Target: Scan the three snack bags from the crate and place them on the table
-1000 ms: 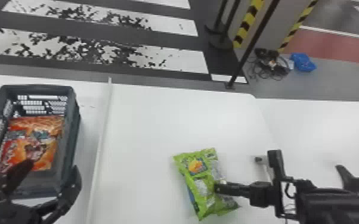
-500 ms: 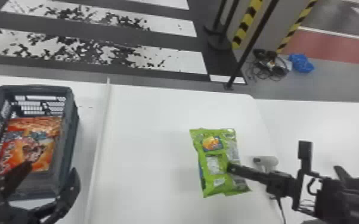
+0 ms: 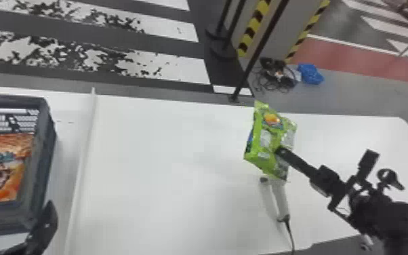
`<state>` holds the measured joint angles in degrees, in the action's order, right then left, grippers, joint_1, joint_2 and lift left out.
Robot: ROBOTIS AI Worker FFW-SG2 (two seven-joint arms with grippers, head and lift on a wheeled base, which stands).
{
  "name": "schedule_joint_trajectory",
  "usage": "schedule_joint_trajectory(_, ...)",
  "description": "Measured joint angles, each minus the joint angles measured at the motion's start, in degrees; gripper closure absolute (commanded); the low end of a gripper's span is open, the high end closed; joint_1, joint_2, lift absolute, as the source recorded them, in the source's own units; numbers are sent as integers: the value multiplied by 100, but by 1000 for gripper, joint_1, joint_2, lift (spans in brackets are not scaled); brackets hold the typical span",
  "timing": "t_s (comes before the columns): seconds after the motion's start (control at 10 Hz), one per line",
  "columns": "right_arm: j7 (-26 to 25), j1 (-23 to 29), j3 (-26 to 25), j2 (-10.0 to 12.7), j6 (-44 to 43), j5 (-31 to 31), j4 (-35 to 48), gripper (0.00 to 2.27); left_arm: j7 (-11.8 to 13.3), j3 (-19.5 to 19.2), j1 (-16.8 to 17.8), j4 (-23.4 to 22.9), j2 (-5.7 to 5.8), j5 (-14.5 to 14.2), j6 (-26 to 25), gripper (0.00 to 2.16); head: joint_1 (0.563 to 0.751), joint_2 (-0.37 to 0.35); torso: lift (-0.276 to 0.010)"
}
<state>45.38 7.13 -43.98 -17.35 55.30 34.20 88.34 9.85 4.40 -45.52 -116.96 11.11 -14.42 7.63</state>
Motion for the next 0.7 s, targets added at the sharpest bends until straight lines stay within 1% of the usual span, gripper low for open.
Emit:
schedule_joint_trajectory(0.1,-251,-346,-261,-2,-252,19,-568,2047,16,0,7,5,8,-6,0,70,695,-350,-37)
schedule_joint_trajectory(0.2,-454,-645,-445,-51,-646,-35,-1109,2047,18,0,6,7,13,-8,-2,70,695,-350,-37)
schedule_joint_trajectory(0.4,-810,-1040,-525,-312,-1790,-133,-2143,2047,17,0,-1,48,16,-16,-19,70,695,-350,-37)
schedule_joint_trajectory(0.5,-1258,-1136,-517,-369,-2175,-192,-2470,2047,17,3,-5,60,15,-17,-20,70,695,-350,-37)
schedule_joint_trajectory(0.6,-1990,-1148,-488,-321,-2367,-235,-2596,2047,22,13,-9,58,14,-17,-19,70,695,-350,-37)
schedule_joint_trajectory(0.7,-2805,-1124,-492,-185,-2476,-206,-2630,2047,46,23,-9,46,14,-12,-20,70,695,-350,-37)
